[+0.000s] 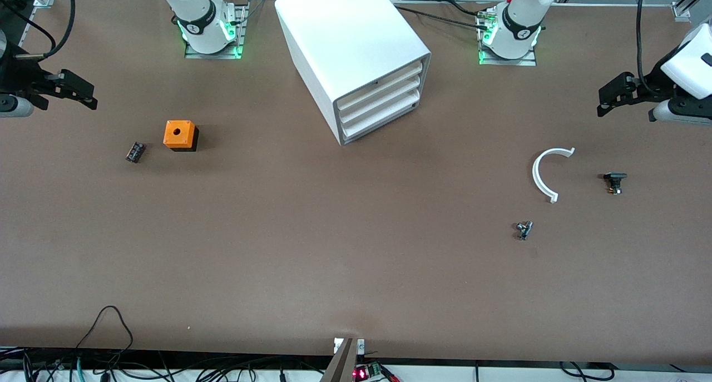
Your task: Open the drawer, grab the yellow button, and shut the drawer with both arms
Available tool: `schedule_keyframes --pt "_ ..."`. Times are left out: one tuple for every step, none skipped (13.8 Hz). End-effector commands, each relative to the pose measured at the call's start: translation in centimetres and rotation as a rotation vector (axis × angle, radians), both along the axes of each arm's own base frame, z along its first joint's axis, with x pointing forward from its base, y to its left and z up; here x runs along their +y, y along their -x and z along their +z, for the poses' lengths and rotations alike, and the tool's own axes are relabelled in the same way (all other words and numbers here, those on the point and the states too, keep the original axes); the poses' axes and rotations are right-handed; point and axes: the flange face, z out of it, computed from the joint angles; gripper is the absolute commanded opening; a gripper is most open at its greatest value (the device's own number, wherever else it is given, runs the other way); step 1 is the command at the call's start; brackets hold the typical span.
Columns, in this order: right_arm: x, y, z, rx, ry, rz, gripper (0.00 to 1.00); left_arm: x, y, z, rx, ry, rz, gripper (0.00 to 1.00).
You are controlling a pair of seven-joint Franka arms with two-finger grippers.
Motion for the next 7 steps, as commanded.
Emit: schedule_keyframes --pt "-0.26 0.57 0.11 0.001 -0.002 0.013 1.00 -0.15 -0.35 0.69 0.004 0.007 -0.006 1.00" --pt "-0.26 0.54 0.14 -0.002 -0.002 0.013 1.00 -0.24 -0.30 0.85 0.001 0.007 -0.008 1.00" --pt "-0.18 0.52 0.15 -0.004 -0.001 0.015 1.00 -0.39 -0.28 0.83 0.003 0.005 -0.011 1.00" --pt "-0.26 0.50 0.16 -0.006 -0.001 0.013 1.00 -0.56 -0.23 0.92 0.001 0.005 -0.014 1.00" --pt "-0.26 0.52 0.15 -0.004 -0.001 0.013 1.00 -0.73 -0.20 0.97 0.001 0.005 -0.016 1.00" --pt "-0.26 0.54 0.14 -0.003 -0.001 0.004 1.00 -0.72 -0.18 0.84 0.009 0.005 -0.016 1.00" --pt "-0.18 0.53 0.14 -0.003 -0.001 0.004 1.00 -0.68 -0.16 0.63 0.018 0.010 -0.016 1.00"
